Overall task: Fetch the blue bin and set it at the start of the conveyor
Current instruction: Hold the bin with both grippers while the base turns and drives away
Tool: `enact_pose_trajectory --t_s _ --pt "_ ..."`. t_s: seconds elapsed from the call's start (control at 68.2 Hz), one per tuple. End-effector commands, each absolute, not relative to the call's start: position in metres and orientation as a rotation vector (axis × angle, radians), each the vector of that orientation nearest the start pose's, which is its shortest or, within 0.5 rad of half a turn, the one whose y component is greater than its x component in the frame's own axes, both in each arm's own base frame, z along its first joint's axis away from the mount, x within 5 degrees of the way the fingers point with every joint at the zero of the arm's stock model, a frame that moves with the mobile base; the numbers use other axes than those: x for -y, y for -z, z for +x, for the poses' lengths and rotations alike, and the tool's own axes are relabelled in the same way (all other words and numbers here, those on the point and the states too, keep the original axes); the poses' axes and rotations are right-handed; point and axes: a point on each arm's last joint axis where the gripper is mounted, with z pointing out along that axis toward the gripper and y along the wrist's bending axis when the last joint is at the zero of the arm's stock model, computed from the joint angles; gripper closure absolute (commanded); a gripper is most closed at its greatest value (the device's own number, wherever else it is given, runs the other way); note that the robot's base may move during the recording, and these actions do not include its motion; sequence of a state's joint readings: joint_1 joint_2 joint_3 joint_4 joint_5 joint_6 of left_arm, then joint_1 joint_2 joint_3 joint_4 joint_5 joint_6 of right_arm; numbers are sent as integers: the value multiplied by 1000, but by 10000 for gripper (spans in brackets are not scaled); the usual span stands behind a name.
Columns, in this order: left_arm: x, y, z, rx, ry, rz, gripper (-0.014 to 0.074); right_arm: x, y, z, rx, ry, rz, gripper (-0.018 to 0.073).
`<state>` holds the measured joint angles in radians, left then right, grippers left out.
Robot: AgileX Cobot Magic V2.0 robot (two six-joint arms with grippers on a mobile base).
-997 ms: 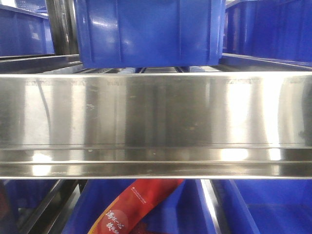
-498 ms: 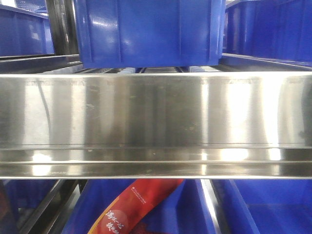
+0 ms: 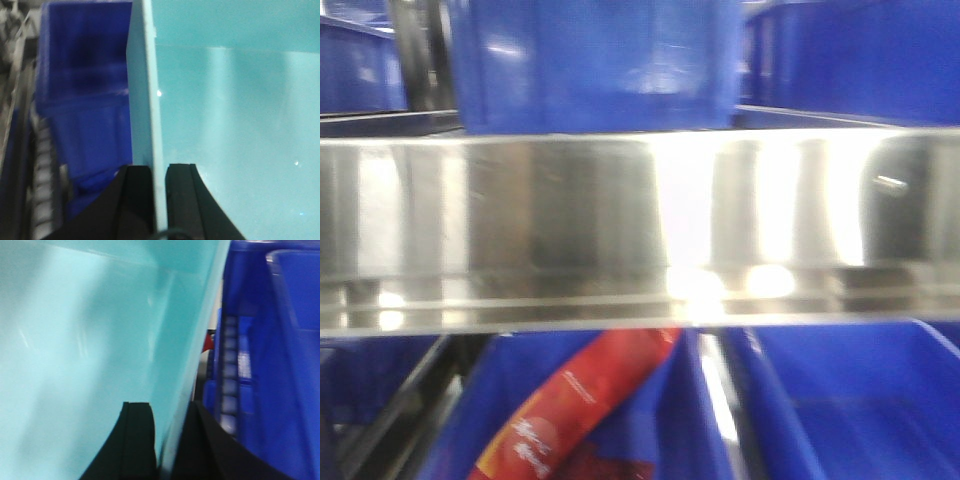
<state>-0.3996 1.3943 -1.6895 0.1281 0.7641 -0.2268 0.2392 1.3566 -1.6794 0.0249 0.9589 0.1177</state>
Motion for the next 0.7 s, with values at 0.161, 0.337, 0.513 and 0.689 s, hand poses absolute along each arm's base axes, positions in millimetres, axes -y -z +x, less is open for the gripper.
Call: enact_pose_trajectory --t_s 0.161,0.337,0.513,0.689 --pt "113 -509 273 -1771 370 188 708 -74 -487 279 -2004 -287 -140 712" --pt "113 -509 273 -1771 370 188 708 -74 -487 279 -2001 -287 -140 712" --pt "113 -509 273 -1771 370 188 708 -74 -487 279 -2001 -287 -140 712" --pt "113 -509 273 -1771 370 188 708 -74 -487 279 -2001 -287 -140 712"
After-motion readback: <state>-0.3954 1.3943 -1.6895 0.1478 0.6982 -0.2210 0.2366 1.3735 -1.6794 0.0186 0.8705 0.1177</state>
